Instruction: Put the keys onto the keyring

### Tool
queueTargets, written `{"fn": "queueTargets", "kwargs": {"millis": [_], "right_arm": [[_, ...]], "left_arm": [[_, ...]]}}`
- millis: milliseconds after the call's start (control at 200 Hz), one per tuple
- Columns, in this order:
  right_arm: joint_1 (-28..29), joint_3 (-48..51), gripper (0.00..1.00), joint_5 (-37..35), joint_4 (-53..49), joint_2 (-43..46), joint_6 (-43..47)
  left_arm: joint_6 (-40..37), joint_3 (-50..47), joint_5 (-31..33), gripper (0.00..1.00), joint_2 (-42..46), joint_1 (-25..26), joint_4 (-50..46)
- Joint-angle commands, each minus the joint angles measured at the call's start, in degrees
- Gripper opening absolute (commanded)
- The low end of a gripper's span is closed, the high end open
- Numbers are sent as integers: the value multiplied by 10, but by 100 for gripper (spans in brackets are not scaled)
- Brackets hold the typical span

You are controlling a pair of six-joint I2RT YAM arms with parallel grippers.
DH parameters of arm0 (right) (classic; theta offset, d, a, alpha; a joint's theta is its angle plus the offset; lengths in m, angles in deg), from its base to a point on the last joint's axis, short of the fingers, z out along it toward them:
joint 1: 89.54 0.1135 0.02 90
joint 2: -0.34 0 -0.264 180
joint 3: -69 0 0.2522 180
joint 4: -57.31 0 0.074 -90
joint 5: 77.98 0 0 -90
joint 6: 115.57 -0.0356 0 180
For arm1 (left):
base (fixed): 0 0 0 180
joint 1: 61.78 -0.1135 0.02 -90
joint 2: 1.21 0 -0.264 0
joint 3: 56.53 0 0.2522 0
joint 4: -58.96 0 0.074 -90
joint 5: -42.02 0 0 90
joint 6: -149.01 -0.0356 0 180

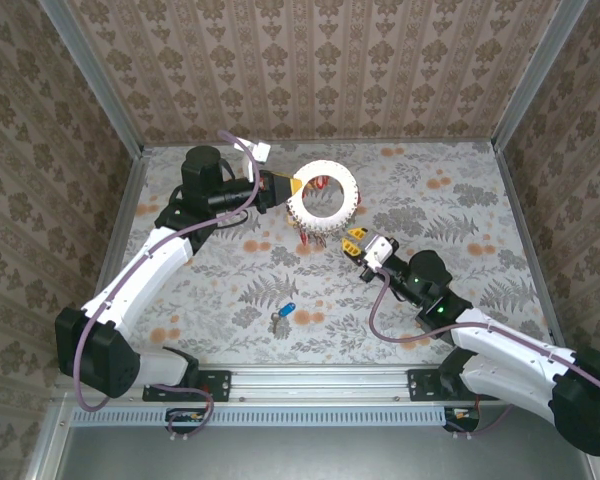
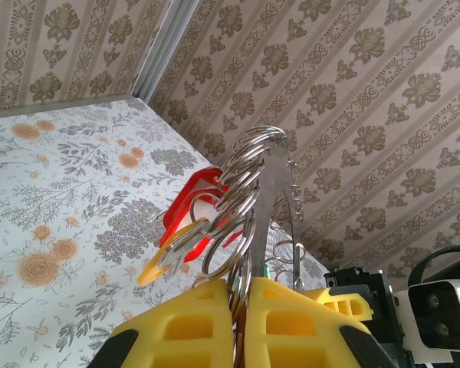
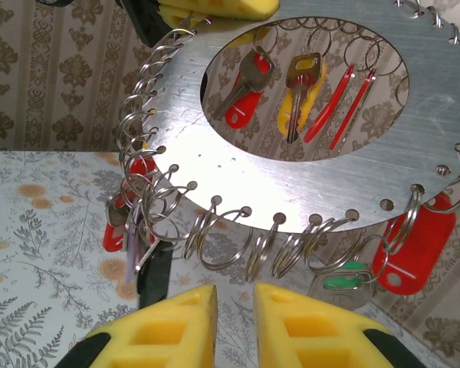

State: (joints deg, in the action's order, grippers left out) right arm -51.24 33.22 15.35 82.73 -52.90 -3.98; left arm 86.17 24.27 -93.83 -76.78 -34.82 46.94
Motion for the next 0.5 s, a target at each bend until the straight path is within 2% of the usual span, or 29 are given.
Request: {"fn": "queueTargets", "kwargs": {"millis": [0,205,490], "right_arm": [[4,-17,20,-8,23,-3,11],[4,-26,19,7,23,-13,6],[5,-33,18,-9,44,-30,7]], "left_arm": [[-3,13,-13,0,23,2,40],[-2,12,-11,0,25,4,40],[-5,13,-7,0,25,7,35]]}}
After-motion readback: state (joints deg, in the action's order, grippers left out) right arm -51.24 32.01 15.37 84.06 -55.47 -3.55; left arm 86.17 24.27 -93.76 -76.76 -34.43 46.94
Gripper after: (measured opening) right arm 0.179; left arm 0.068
